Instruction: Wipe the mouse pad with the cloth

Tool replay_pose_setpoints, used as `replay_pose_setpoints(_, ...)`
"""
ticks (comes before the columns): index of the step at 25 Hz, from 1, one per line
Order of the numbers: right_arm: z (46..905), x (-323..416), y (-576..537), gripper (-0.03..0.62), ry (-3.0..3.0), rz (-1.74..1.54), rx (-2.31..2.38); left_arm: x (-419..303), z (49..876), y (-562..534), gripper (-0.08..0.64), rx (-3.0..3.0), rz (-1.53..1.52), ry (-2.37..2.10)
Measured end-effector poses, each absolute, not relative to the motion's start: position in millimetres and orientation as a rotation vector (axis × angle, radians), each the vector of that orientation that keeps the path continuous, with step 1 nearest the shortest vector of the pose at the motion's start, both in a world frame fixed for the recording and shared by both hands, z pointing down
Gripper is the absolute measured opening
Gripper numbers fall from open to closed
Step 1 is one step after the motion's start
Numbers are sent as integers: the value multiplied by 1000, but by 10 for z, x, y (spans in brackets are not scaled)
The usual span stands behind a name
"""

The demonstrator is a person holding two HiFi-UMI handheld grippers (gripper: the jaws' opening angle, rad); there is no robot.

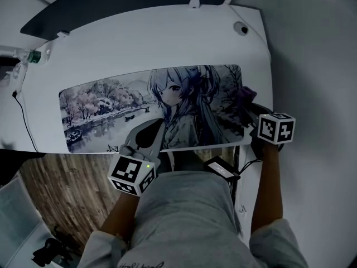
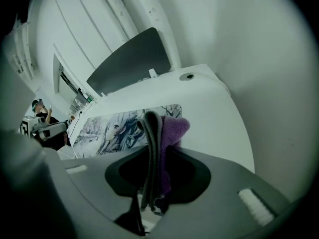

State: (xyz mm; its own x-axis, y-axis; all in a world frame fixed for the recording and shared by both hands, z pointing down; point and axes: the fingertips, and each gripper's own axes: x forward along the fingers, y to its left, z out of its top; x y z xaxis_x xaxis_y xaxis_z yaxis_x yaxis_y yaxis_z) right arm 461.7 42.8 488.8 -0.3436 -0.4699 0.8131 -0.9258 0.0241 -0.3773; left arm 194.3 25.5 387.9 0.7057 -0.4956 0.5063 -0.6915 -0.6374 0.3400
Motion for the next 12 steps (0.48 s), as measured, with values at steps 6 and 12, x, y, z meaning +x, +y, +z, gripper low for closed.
replay_pose_setpoints(6, 5058, 4789, 484, 97, -1781, 1312, 1400, 2023, 3912, 257, 13, 2379, 505, -917)
replay_pose_setpoints(12, 5196, 4725, 463, 97, -1782, 1341, 1375, 1937, 3920, 256, 13, 2352, 504, -967)
